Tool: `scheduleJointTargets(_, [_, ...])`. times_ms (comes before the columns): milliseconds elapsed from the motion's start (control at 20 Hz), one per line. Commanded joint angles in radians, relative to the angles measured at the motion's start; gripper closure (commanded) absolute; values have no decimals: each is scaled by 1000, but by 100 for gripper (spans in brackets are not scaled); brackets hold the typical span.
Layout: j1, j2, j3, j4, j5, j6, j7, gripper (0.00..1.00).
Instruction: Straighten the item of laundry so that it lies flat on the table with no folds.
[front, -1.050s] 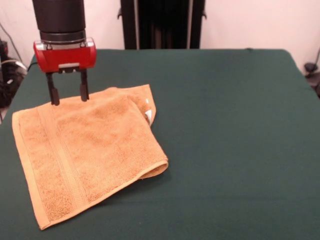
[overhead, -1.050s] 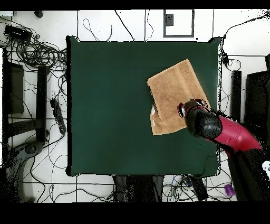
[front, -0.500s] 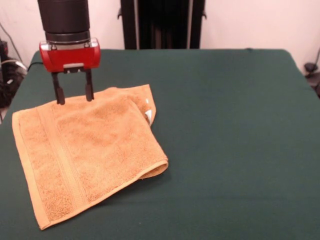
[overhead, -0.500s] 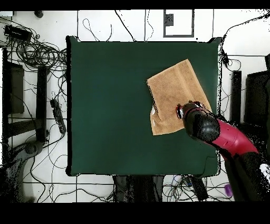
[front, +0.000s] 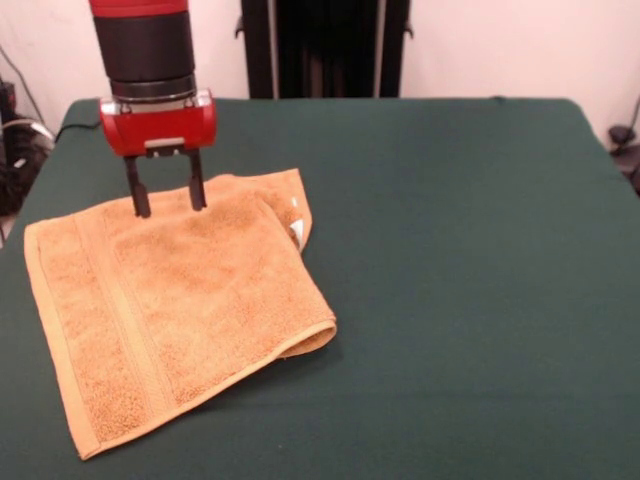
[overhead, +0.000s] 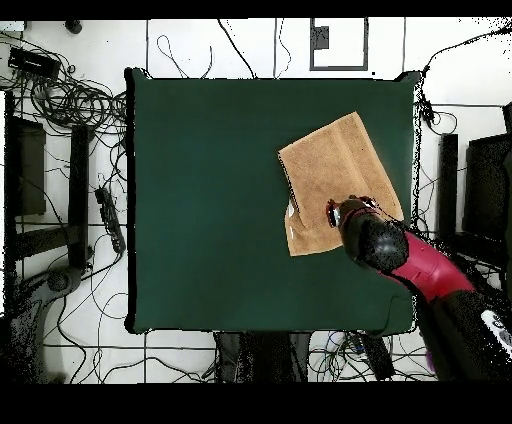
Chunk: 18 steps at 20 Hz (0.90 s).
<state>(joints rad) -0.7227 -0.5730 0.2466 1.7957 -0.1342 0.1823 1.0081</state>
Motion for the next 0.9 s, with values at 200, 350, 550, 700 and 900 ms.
scheduleJointTargets(200, [122, 6, -34, 158, 112, -78, 380, 0])
scheduleJointTargets(350, [147, 3, -45, 173, 143, -97, 396, 0])
scheduleJointTargets(550, [192, 2, -53, 208, 199, -144, 437, 0])
scheduleJointTargets(700, [213, 7, -41, 249, 236, -209, 478, 0])
scheduleJointTargets(900, [240, 14, -32, 256, 259, -230, 507, 0])
